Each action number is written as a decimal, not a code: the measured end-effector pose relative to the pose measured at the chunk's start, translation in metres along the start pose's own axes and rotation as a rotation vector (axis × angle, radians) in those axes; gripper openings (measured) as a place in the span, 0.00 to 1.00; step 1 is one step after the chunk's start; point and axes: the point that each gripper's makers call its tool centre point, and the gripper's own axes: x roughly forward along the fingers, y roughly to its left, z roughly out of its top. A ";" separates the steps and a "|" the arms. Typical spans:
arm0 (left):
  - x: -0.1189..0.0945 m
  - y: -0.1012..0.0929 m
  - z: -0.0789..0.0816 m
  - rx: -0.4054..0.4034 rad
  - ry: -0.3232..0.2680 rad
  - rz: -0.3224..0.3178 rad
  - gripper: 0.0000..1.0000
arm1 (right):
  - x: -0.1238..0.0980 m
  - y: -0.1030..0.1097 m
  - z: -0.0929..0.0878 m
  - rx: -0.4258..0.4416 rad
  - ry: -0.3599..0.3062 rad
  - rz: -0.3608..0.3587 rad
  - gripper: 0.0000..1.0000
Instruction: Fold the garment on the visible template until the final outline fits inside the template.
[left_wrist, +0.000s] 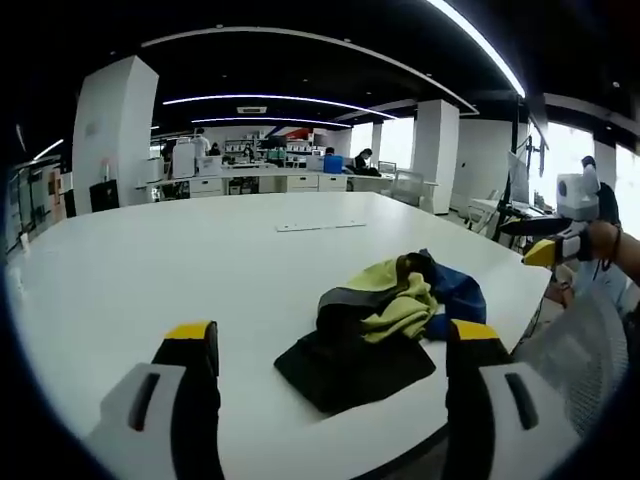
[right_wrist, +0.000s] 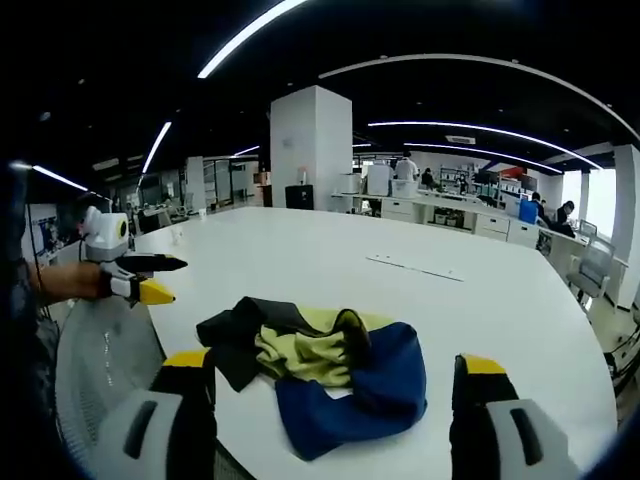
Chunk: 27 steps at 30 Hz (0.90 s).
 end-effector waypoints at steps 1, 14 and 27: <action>0.000 0.000 0.000 0.002 0.001 0.001 0.91 | 0.000 0.000 0.000 -0.002 0.001 0.001 0.99; -0.003 0.001 0.018 -0.018 -0.026 0.017 0.76 | -0.005 -0.014 0.010 -0.025 -0.025 0.005 0.90; 0.025 -0.005 0.025 0.007 -0.003 0.003 0.59 | 0.013 -0.031 0.012 -0.041 -0.020 0.059 0.60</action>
